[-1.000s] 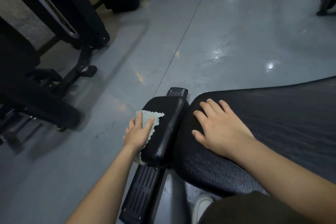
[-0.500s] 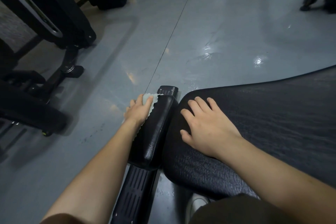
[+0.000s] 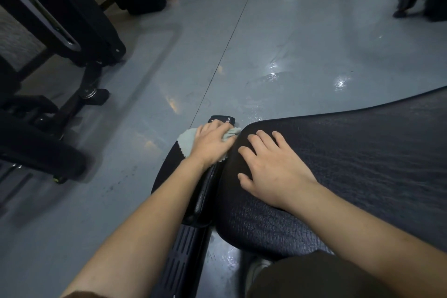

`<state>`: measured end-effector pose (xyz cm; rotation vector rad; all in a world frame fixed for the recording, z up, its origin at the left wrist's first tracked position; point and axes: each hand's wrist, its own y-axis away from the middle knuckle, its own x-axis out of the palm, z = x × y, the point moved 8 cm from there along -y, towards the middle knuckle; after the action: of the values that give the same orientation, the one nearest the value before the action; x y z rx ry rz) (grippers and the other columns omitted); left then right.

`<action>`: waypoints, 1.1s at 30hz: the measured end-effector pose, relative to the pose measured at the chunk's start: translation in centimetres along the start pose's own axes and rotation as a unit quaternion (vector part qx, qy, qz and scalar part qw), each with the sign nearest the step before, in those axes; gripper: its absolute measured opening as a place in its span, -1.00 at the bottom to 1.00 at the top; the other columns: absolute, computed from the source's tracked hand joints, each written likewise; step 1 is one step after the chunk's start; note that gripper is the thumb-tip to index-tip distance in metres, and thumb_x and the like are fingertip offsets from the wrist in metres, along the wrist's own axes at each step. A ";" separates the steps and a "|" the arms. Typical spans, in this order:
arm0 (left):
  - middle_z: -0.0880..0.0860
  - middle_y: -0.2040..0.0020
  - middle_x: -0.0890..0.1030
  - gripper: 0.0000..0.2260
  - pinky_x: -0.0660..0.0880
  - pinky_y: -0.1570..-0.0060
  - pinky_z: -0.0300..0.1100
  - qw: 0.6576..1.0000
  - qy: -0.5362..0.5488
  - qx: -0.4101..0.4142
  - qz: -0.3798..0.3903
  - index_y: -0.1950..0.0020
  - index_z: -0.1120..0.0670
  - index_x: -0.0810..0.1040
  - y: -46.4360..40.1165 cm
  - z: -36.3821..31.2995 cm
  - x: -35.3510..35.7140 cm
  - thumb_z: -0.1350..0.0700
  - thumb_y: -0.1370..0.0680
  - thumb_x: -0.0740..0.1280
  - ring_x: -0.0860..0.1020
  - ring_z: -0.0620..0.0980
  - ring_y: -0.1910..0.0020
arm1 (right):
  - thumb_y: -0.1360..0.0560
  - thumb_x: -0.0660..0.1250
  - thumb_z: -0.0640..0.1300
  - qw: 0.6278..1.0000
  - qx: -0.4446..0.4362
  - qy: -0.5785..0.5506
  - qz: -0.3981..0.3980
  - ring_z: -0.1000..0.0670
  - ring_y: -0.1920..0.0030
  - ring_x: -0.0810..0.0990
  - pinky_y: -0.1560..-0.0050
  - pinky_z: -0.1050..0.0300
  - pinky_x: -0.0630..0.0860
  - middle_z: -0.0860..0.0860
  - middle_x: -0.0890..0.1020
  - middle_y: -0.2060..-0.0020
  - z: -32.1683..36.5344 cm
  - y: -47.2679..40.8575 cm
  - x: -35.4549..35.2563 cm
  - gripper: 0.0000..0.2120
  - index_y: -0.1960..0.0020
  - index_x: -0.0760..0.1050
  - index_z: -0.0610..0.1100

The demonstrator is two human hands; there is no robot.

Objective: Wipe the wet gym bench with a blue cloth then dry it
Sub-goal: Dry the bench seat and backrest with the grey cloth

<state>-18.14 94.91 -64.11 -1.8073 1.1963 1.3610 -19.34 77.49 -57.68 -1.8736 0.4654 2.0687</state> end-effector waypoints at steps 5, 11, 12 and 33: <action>-0.12 -0.14 0.50 -0.76 0.22 -0.29 -0.11 0.999 0.031 0.007 -0.025 -0.19 -0.17 0.53 0.6 0.0 0.0 -0.14 -0.57 0.21 0.38 -0.08 -0.19 | -0.60 0.06 0.21 1.000 0.001 -0.011 0.000 -0.22 -0.55 0.11 -0.54 -0.23 0.01 -0.20 0.29 -0.47 -0.1 0.2 0.2 -0.45 -0.44 0.33 -0.12; -0.09 -0.14 0.56 -0.60 0.32 -0.23 -0.04 0.996 0.061 -0.060 0.005 -0.13 -0.14 0.58 -0.9 1.5 -0.2 -0.34 -0.48 0.19 0.43 -0.01 -0.18 | -0.62 0.05 0.20 1.000 0.000 -0.025 0.001 -0.21 -0.56 0.06 -0.55 -0.23 -0.02 -0.19 0.24 -0.51 -0.3 0.2 0.3 -0.45 -0.47 0.29 -0.11; -0.08 -0.15 0.57 -0.58 0.34 -0.25 -0.01 0.993 0.089 -0.081 0.003 -0.11 -0.12 0.60 -1.1 2.1 -0.2 -0.36 -0.50 0.17 0.44 0.00 -0.21 | -0.62 0.05 0.20 1.000 0.000 -0.028 0.004 -0.21 -0.57 0.06 -0.55 -0.23 -0.02 -0.19 0.24 -0.51 -0.4 0.3 0.3 -0.45 -0.47 0.29 -0.11; -0.19 -0.63 -0.07 -0.43 -0.14 -0.55 0.11 0.978 0.064 -0.200 -0.004 -0.59 -0.30 -0.03 10.6 9.4 0.3 -0.39 -0.59 -0.07 -0.11 -0.11 -0.61 | -0.63 0.07 0.18 0.998 -0.001 -0.056 0.025 -0.19 -0.57 0.02 -0.56 -0.21 -0.08 -0.16 0.23 -0.51 -0.4 0.3 0.2 -0.45 -0.51 0.25 -0.09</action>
<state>-31.67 98.18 -66.64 -2.2027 1.0276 1.5890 -19.09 77.03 -57.88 -1.7516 0.4872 2.1937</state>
